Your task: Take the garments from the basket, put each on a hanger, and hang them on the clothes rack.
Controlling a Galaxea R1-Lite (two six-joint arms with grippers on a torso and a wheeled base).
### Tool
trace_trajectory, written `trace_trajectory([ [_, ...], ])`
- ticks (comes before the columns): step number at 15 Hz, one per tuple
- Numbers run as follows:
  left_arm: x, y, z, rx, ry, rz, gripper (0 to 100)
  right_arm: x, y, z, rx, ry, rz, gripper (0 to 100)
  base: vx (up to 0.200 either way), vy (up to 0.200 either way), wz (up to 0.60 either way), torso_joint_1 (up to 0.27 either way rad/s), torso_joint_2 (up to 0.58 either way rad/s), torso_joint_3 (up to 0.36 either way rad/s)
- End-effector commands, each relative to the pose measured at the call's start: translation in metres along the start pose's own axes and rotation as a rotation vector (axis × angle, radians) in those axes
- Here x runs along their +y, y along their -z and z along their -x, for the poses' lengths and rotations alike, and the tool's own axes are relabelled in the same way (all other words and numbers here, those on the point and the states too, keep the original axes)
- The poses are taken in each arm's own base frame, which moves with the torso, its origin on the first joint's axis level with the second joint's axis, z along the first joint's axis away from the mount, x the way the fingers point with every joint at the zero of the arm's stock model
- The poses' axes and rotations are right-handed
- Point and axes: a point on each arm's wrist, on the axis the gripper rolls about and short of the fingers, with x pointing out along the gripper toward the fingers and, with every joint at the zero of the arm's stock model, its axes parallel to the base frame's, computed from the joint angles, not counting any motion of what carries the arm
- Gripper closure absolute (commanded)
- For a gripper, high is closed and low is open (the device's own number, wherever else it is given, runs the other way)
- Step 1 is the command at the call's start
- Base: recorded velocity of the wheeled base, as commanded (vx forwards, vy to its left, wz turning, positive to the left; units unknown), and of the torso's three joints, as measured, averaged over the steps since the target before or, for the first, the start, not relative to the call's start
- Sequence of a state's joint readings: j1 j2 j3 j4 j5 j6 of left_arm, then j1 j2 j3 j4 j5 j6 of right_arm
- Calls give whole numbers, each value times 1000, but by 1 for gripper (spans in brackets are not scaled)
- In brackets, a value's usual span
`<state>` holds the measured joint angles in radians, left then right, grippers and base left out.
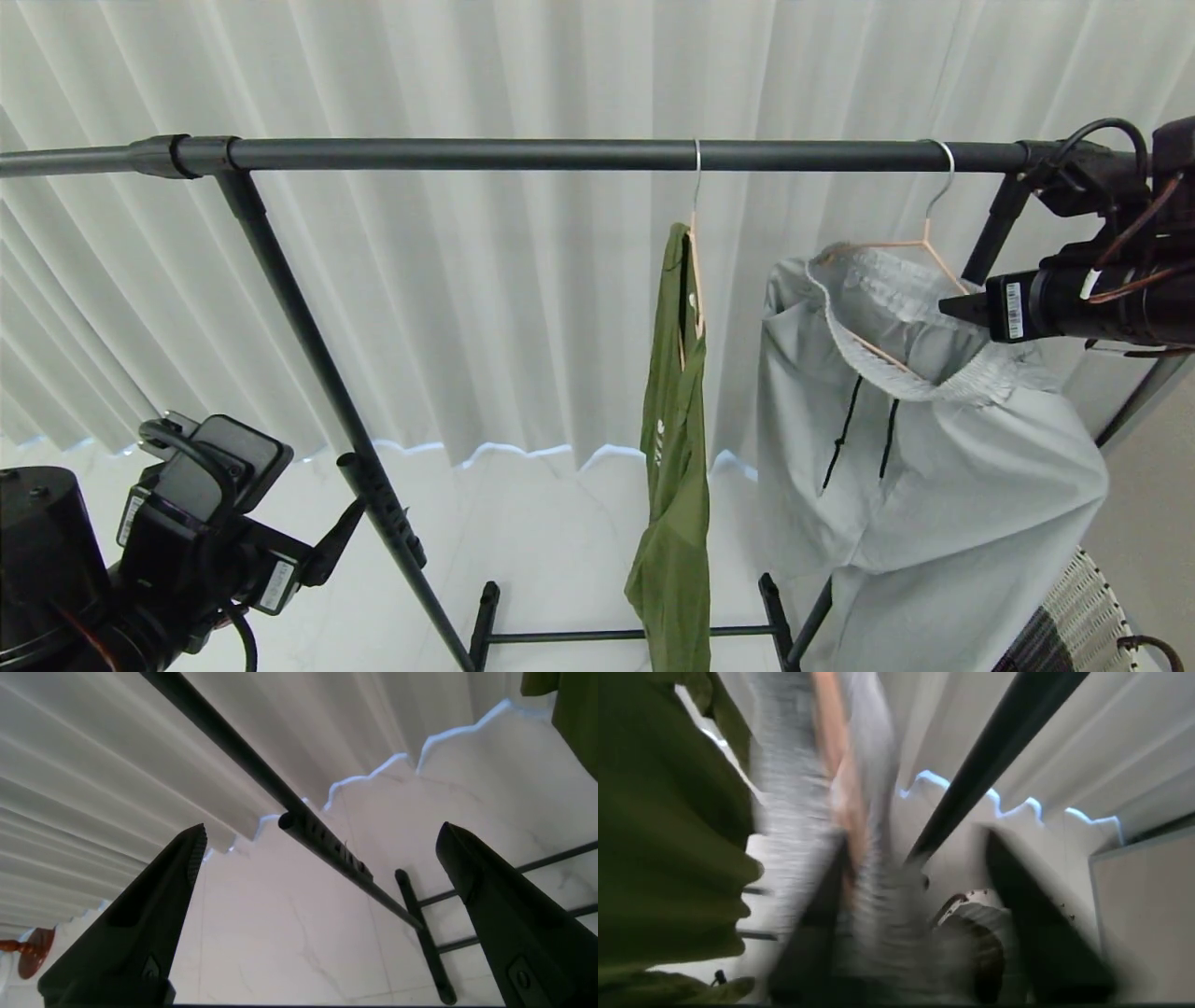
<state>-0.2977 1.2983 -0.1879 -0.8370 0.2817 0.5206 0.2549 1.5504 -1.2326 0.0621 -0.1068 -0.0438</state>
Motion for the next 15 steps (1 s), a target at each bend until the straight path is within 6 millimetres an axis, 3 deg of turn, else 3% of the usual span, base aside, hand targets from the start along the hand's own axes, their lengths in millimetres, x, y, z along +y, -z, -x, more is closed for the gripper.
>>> trace_trajectory([
  [1, 0, 0, 0, 1, 0, 0, 0, 0, 0, 0, -9, 1, -2, 0, 0, 0, 0, 0, 0, 0],
  [4, 2, 1, 4, -8, -10, 5, 0, -1, -6, 14, -50, 2, -6, 0, 0, 0, 0, 0, 0, 0],
  [7, 9, 9, 13, 4, -62, 24, 0, -6, 1, 65, -119, -8, -74, 0, 0, 0, 0, 0, 0, 0],
  [11, 24, 15, 31, -15, -173, 60, 0, -13, 34, 132, -216, -6, -102, 0, 0, 0, 0, 0, 0, 0],
  [15, 28, 33, 52, 12, -270, 78, 0, -22, 73, 159, -211, 76, -88, 0, -150, 0, 0, 2, 2, 4],
])
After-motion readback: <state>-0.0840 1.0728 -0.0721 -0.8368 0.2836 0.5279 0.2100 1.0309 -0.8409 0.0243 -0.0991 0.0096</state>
